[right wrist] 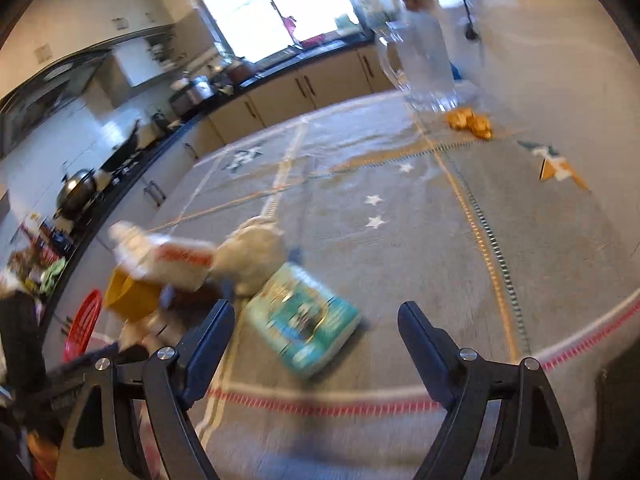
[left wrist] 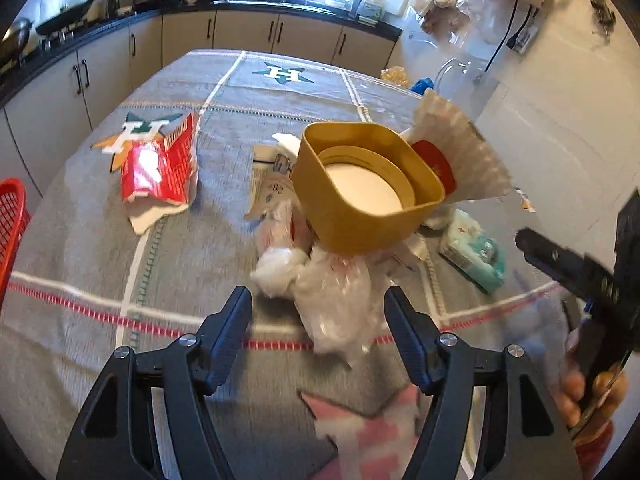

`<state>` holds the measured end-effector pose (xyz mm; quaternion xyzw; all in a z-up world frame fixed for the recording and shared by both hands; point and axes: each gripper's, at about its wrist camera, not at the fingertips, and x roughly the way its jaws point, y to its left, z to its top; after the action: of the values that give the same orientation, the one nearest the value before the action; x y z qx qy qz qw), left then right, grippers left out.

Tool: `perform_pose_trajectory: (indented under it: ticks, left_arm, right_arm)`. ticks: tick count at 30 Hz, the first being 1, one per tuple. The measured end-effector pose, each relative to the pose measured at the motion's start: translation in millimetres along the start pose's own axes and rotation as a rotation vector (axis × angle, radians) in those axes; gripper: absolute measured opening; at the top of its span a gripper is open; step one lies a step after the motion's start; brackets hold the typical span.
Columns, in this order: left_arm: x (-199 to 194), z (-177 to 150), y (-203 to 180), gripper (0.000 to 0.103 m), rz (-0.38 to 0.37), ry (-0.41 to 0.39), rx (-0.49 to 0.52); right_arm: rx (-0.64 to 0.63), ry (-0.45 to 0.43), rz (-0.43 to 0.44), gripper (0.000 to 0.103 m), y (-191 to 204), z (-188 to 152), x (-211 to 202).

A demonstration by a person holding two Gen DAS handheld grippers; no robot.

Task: Collect trash
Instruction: 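Move both tools back to the table toward the white plastic bags, then grasp the white plastic bags with the left tool while the right tool grasps a white paper bag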

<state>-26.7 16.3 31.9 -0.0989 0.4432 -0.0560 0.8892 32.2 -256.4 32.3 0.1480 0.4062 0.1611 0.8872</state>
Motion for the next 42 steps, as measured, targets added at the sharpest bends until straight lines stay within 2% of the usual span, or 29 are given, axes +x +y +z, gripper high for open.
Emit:
perform_pose_trajectory:
  ticks: [2, 4, 6, 7, 10, 12, 16, 19, 25, 27, 28, 30, 31, 32, 36, 40, 42]
  left_arm:
    - [4.9, 1.3, -0.8, 0.067, 0.034, -0.017, 0.016]
    - [7.4, 1.1, 3.0, 0.065, 0.040, -0.015, 0.020]
    - [7.1, 0.0, 9.1, 0.044, 0.034, -0.004, 0.022]
    - [5.6, -0.6, 13.6, 0.043, 0.035, 0.003, 0.024]
    - [-0.6, -5.3, 23.8, 0.042, 0.052, -0.005, 0.027]
    - [-2.9, -8.2, 29.7, 0.042, 0.052, -0.009, 0.025]
    - [-5.5, -9.7, 36.8, 0.043, 0.050, -0.028, 0.019]
    - [-3.5, -7.8, 38.2, 0.054, 0.036, -0.032, 0.001]
    - [0.5, -4.2, 36.9, 0.056, 0.043, -0.041, -0.022]
    - [0.2, -4.7, 37.5, 0.054, 0.046, -0.043, -0.025]
    - [0.0, -5.1, 38.1, 0.051, 0.052, -0.044, -0.028]
    - [-0.8, -6.7, 38.5, 0.033, 0.053, -0.045, -0.031]
    - [-0.9, -7.2, 38.7, 0.032, 0.051, -0.043, -0.033]
    - [-1.8, -7.7, 38.9, 0.031, 0.049, -0.044, -0.034]
    - [-6.4, -12.3, 36.0, 0.030, 0.066, -0.046, -0.011]
    - [-13.5, -19.7, 33.6, 0.030, 0.077, -0.042, 0.007]
    - [-19.1, -23.0, 34.0, 0.030, 0.075, -0.047, 0.009]
  right_arm:
    - [0.014, 0.007, 0.004, 0.086, -3.9, 5.0, 12.2]
    - [0.026, 0.053, 0.020, 0.082, -5.4, 6.3, 25.3]
    - [0.014, 0.084, 0.063, 0.080, -2.0, 4.6, 29.7]
    - [-0.006, 0.089, 0.088, 0.080, 2.3, 2.0, 29.2]
    - [-0.127, 0.123, 0.174, 0.080, 26.8, -8.9, 27.6]
    - [-0.203, 0.120, 0.189, 0.080, 43.8, -17.5, 23.6]
    - [-0.350, 0.097, 0.092, 0.080, 66.3, -31.2, 23.8]
    - [-0.374, 0.090, 0.072, 0.080, 72.3, -34.1, 23.1]
    - [-0.366, 0.086, 0.037, 0.079, 73.7, -35.5, 28.1]
    - [-0.367, 0.094, 0.037, 0.062, 73.5, -34.4, 31.3]
    - [-0.363, 0.099, 0.036, 0.051, 70.5, -33.1, 31.9]
    - [-0.336, 0.094, 0.044, 0.039, 64.5, -30.8, 31.1]
    - [-0.325, 0.089, 0.047, 0.025, 62.3, -30.1, 29.9]
    - [-0.318, 0.088, 0.052, 0.022, 60.1, -29.6, 29.0]
    - [-0.319, 0.078, 0.073, 0.017, 58.5, -29.9, 24.7]
    - [-0.350, 0.078, 0.081, 0.017, 65.7, -34.0, 20.5]
    - [-0.355, 0.088, 0.064, 0.033, 66.6, -35.0, 22.5]
